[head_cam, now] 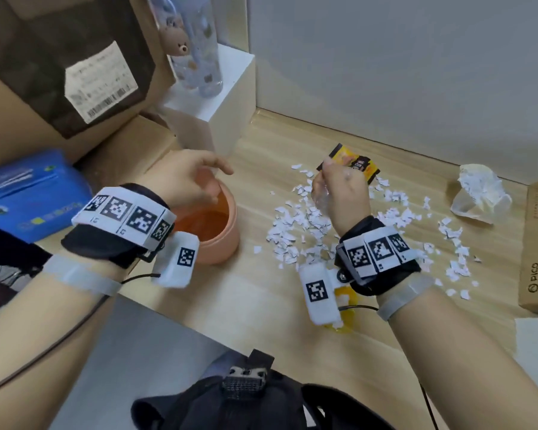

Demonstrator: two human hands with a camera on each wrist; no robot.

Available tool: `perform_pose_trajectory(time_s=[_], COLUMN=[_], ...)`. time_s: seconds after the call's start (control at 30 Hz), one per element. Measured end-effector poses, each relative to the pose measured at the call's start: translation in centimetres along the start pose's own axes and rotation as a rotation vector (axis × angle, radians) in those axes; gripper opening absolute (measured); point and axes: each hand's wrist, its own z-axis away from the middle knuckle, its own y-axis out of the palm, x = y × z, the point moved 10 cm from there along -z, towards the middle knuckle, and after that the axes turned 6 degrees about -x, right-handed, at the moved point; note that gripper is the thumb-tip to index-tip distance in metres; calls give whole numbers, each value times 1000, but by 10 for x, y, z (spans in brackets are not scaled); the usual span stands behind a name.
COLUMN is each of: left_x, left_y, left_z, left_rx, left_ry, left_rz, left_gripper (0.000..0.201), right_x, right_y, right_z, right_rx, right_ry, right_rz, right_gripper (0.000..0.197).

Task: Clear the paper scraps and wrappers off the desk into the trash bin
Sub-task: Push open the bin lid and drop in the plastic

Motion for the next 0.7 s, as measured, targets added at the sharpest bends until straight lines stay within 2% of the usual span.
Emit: perform_pose_trajectory(time_s=[0.13, 0.23, 0.33, 0.4, 0.5, 0.6, 0.7], left_x=[0, 8, 9, 4, -3, -3, -2], left_y=[-9, -1, 9, 16, 29, 32, 26], left_z=[-7, -10, -5, 1, 8, 8, 3], left_rx=[-201, -286, -343, -342, -275, -235, -245], left_ry=[-47, -146, -183, -170, -113, -74, -34], left_rz=[148, 340, 397, 446, 483, 484, 478], left_gripper=[25, 15, 13, 18, 44, 62, 67], right_x=[8, -5, -22, -31, -37, -33, -36], right_y=[12, 23, 33, 40, 61, 75, 73], right_z=[3, -1, -5, -6, 2, 11, 11], right_rx=[-11, -22, -47, -60, 19, 96, 70], right_ry=[-50, 71, 209, 261, 355, 406, 417], right_rz=[-28, -128, -293, -320, -525, -677, -676], right_gripper=[54, 56, 51, 44, 35, 11, 30])
